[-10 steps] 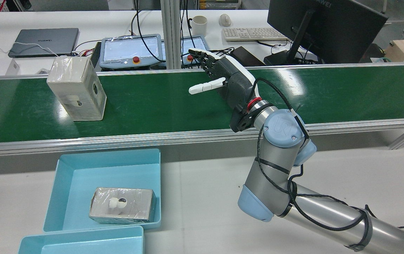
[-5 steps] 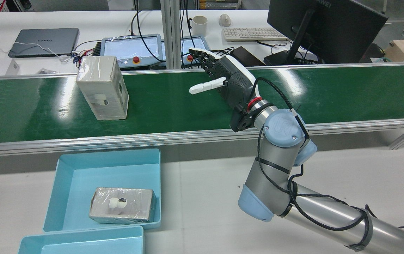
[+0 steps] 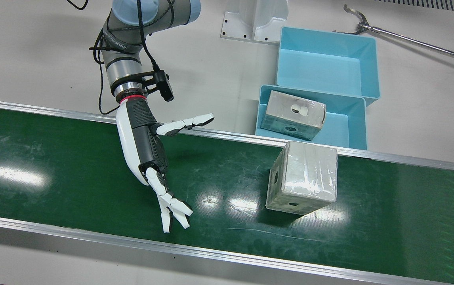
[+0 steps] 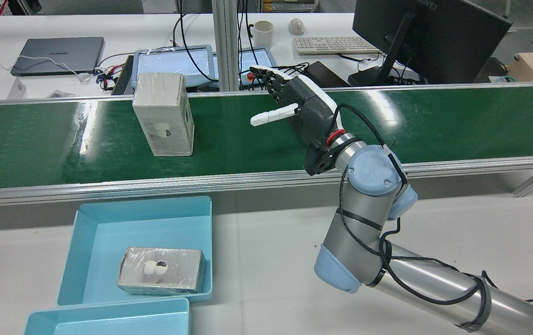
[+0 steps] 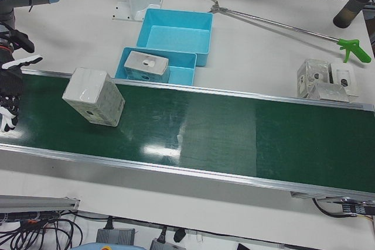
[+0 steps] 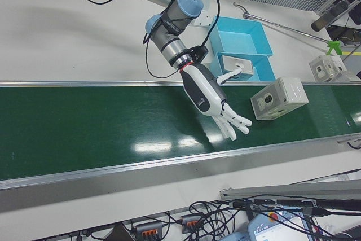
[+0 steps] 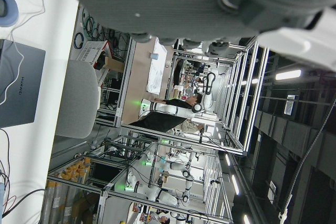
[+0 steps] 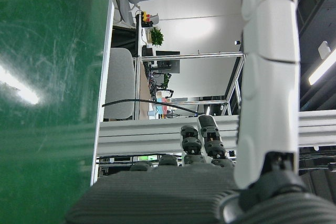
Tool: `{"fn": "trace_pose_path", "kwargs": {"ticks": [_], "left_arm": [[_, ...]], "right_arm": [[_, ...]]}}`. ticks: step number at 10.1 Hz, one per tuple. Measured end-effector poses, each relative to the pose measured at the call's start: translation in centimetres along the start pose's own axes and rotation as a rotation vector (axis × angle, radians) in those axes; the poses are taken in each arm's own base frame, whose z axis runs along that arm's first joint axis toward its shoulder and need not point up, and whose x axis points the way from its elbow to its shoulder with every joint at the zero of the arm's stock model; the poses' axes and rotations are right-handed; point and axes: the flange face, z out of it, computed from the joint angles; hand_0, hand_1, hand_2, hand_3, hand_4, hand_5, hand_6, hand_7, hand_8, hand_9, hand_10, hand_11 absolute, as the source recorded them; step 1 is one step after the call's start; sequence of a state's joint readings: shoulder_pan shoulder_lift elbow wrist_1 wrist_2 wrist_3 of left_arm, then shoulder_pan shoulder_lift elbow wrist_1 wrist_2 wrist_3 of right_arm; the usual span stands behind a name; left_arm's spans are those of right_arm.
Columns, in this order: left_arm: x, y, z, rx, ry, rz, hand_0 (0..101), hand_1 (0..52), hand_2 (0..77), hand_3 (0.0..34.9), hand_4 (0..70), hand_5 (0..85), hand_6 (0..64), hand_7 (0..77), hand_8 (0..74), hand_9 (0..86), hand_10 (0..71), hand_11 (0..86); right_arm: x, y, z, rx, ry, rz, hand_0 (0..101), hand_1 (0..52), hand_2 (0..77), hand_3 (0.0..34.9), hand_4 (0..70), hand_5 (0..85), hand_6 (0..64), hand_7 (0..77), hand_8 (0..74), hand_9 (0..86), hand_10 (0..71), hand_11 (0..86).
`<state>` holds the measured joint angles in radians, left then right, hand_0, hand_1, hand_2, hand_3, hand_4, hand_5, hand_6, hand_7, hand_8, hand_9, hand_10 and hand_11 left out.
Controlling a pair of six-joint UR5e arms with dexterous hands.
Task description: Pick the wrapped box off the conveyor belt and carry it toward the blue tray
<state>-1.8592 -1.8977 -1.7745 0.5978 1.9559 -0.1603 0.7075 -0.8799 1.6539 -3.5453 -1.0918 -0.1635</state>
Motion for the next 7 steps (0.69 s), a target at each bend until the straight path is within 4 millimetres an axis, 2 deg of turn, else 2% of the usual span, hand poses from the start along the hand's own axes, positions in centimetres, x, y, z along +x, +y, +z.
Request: {"fn": "trace_pose_path", "kwargs": {"ticks": [3,7], "left_arm": [[0.0,0.0,0.0,0.0,0.0,0.0,0,0.0,0.5,0.0,0.0,1.1,0.5,0.5,0.5,0.5,0.5,0.5],[0.0,0.0,0.0,0.0,0.0,0.0,0,0.0,1.1,0.0,0.0,1.1,0.0,0.5,0.5,0.5,0.5,0.5]], "right_arm": [[0.9,-0.94,-0.1,0.017,0.01,-0.006,49,15.3,6.5,0.0,8.2,15.8,2.2,3.3,0.0,1.1,0.0,1.1],[1.15,-1.03,-0.07,0.019,0.011,-0.006,49,15.3,6.5,0.2,8.2,15.8,2.2,3.3,0.0,1.1,0.0,0.5]]}}
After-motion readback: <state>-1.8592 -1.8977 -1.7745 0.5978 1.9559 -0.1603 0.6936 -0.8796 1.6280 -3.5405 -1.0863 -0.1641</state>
